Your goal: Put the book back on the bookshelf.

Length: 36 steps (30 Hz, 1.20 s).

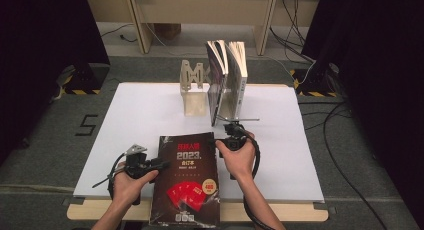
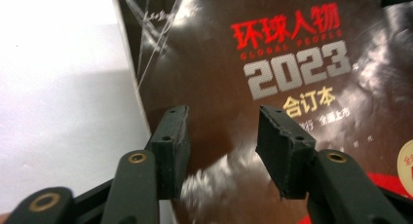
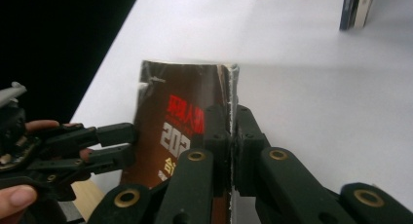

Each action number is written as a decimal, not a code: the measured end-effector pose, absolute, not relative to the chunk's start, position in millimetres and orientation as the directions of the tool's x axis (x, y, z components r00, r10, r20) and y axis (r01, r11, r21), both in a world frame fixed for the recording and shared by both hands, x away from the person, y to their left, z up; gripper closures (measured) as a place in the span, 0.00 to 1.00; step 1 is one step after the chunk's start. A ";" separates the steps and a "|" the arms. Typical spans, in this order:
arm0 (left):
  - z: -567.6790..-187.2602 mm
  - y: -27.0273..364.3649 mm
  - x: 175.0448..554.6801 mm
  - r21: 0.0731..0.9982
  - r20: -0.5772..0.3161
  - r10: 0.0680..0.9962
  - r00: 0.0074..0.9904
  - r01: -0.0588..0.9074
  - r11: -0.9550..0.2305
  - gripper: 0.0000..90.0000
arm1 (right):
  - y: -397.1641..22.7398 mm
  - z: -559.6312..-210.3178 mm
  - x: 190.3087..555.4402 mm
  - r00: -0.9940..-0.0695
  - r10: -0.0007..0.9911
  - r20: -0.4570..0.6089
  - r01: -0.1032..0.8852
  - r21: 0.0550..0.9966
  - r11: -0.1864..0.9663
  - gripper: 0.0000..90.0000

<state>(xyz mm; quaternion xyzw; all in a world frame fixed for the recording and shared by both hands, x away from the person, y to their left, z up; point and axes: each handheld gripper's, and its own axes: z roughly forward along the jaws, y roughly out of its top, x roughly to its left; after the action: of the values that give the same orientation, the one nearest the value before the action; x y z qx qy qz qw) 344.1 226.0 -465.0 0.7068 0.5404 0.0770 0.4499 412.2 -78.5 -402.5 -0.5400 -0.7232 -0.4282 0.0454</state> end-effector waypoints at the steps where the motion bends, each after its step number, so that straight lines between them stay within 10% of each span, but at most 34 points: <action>1: -464.4 226.1 344.4 0.720 -0.381 0.832 0.404 0.694 -0.007 0.58 | -79.6 -399.4 411.9 -0.411 0.740 0.533 0.819 0.573 0.042 0.97; 36: -452.8 226.3 351.4 0.752 -0.394 0.812 0.430 0.659 0.015 0.53 | -84.7 -330.7 424.1 -0.397 0.811 0.429 0.628 0.772 -0.101 0.97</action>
<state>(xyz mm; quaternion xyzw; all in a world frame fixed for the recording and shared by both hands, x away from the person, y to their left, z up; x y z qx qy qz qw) 351.4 226.3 -452.8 0.6973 0.5278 0.0800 0.4784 424.1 -84.7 -330.7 -0.5414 -0.6643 -0.5074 -0.0903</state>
